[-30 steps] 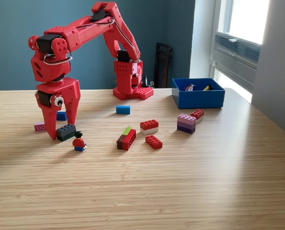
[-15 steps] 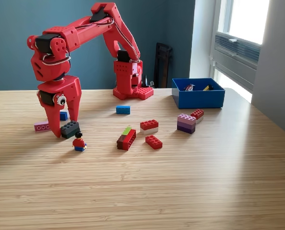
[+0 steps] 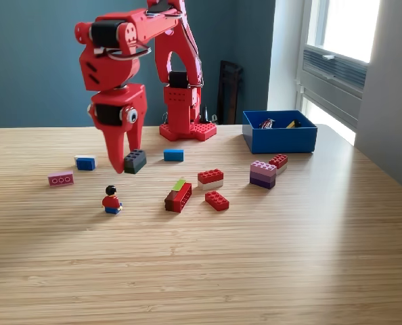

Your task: Grasp a lego block and put it in the bin.

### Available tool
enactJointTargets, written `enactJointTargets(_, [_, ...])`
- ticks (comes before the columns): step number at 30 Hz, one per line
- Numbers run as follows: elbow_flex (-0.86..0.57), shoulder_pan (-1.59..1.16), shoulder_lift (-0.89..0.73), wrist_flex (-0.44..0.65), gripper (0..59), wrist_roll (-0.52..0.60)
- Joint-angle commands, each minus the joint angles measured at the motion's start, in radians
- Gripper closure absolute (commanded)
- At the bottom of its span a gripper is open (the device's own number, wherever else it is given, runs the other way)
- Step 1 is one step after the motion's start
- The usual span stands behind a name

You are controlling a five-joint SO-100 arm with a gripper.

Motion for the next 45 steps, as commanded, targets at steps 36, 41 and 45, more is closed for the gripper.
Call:
enactJointTargets(36, [0.529, -1.652, 0.655, 0.026, 58.6, 0.304])
enactJointTargets(41, [0.514, -1.652, 0.653, 0.026, 58.3, 0.268])
enactJointTargets(45, [0.512, -1.651, 0.653, 0.026, 30.4, 0.265])
